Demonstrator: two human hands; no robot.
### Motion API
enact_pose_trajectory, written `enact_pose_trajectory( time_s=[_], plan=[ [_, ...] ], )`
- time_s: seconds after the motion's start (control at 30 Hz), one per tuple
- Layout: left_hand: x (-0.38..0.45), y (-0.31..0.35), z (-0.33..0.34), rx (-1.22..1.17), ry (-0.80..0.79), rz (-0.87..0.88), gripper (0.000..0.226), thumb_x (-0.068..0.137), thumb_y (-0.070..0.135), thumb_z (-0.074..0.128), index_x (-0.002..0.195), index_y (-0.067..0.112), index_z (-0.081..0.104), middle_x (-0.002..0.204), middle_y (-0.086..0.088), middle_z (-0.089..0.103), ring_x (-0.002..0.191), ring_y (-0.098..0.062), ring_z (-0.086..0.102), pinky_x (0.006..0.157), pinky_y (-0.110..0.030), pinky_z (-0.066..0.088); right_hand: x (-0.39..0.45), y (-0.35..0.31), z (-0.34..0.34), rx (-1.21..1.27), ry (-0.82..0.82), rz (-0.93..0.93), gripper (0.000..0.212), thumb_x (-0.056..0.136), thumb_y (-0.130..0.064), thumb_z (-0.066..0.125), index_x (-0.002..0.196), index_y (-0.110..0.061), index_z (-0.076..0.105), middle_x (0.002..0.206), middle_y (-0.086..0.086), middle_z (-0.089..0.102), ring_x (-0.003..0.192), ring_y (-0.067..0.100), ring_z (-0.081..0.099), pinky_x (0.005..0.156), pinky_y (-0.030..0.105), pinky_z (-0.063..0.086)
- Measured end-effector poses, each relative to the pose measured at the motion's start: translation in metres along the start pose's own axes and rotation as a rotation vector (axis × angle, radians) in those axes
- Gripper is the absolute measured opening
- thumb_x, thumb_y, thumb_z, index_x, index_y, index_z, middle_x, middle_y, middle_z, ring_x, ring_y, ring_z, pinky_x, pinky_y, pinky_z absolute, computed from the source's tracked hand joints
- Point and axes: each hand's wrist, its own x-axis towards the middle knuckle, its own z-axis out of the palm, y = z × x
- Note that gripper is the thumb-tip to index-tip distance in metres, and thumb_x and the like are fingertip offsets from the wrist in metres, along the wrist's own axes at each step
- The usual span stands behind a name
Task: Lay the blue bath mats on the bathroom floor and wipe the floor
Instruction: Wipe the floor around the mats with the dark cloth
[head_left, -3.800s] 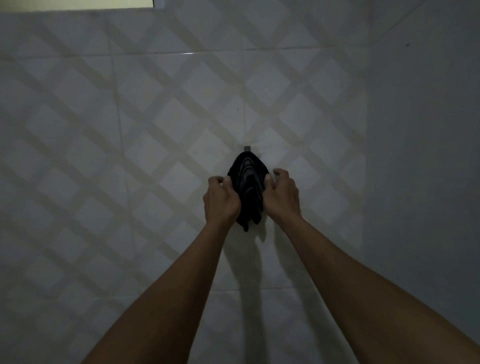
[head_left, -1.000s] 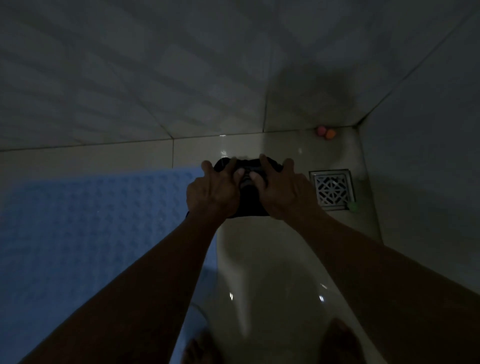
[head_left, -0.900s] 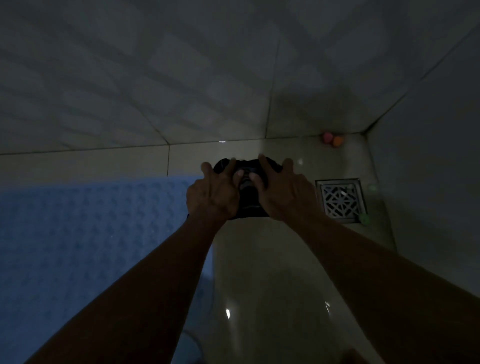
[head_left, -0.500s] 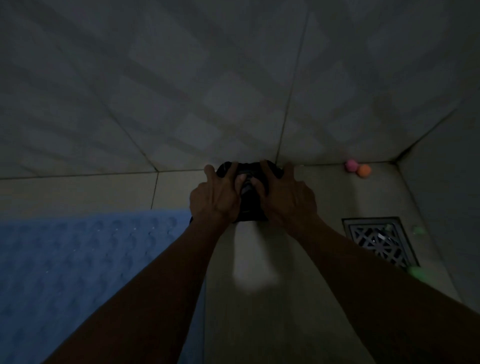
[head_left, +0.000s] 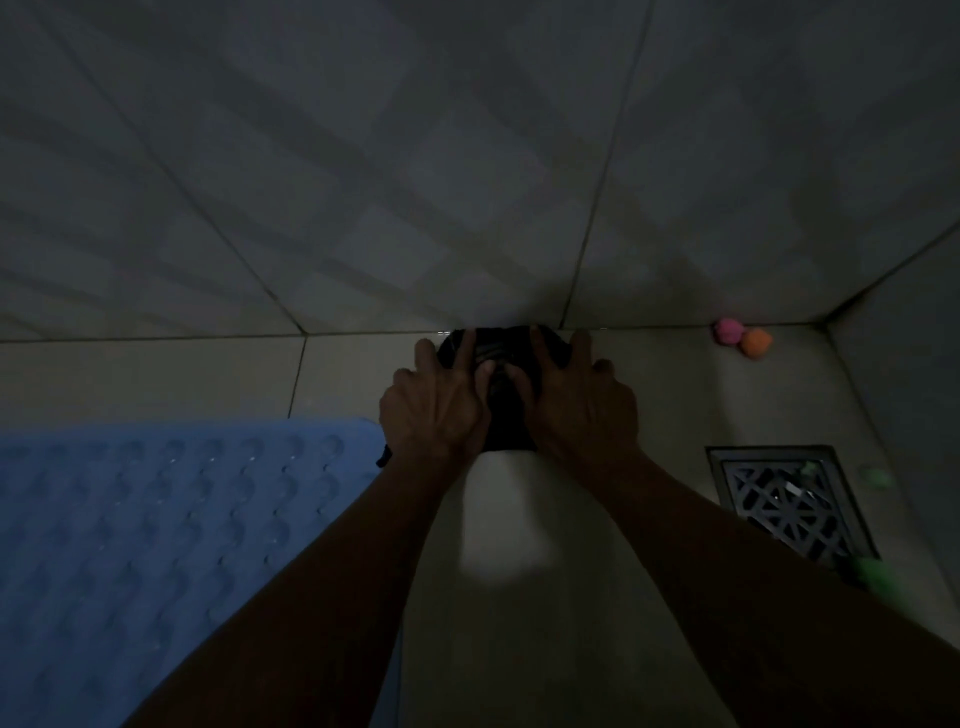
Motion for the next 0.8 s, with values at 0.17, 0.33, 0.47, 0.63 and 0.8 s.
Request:
enact_pose_trajectory(
  time_s=[0.17,0.33,0.47,0.63,0.8],
  plan=[
    [0.003,-0.002,0.001,0.044,-0.026,-0.007,0.057,0.103,0.057,0.018,0.157,0.04,0.008,0.126,-0.014,0.047,0.092,-0.033,0.058,0.068,-0.035,0.033,0.002,0.001,0.006,-0.028,0.01,0.003,0.068,0.098,-0.066,0.024,0.158,-0.035,0.013,0.154,0.015,0.027,0.116,0.041,0.047,0.076,0.04,0.04],
    [0.002,-0.001,-0.001,0.08,-0.042,-0.001,0.059,0.103,0.057,0.018,0.158,0.039,0.006,0.126,-0.015,0.048,0.093,-0.034,0.06,0.069,-0.036,0.033,0.0,0.004,0.004,-0.008,-0.049,0.017,0.071,0.097,-0.069,0.021,0.158,-0.038,0.004,0.153,0.016,0.026,0.116,0.042,0.048,0.086,0.041,0.042],
    [-0.007,-0.001,-0.005,0.092,-0.064,0.005,0.059,0.103,0.057,0.019,0.158,0.037,0.007,0.124,-0.016,0.048,0.09,-0.033,0.061,0.068,-0.035,0.034,-0.01,0.003,-0.001,0.003,-0.107,0.018,0.071,0.096,-0.07,0.02,0.157,-0.039,0.0,0.153,0.016,0.024,0.115,0.042,0.049,0.088,0.042,0.042],
    [-0.027,-0.002,-0.005,0.085,-0.088,0.001,0.06,0.103,0.057,0.021,0.158,0.037,0.006,0.125,-0.016,0.046,0.092,-0.033,0.06,0.068,-0.035,0.033,-0.028,0.007,0.0,0.003,-0.12,0.008,0.072,0.095,-0.071,0.02,0.157,-0.039,0.0,0.156,0.016,0.021,0.116,0.042,0.049,0.088,0.042,0.043],
    [-0.051,-0.007,-0.002,0.075,-0.095,-0.016,0.061,0.102,0.059,0.02,0.158,0.038,0.006,0.129,-0.016,0.044,0.093,-0.033,0.059,0.067,-0.036,0.033,-0.051,0.007,0.001,0.002,-0.155,0.001,0.072,0.095,-0.071,0.02,0.157,-0.04,-0.002,0.157,0.015,0.02,0.119,0.042,0.047,0.091,0.044,0.042]
  ],
)
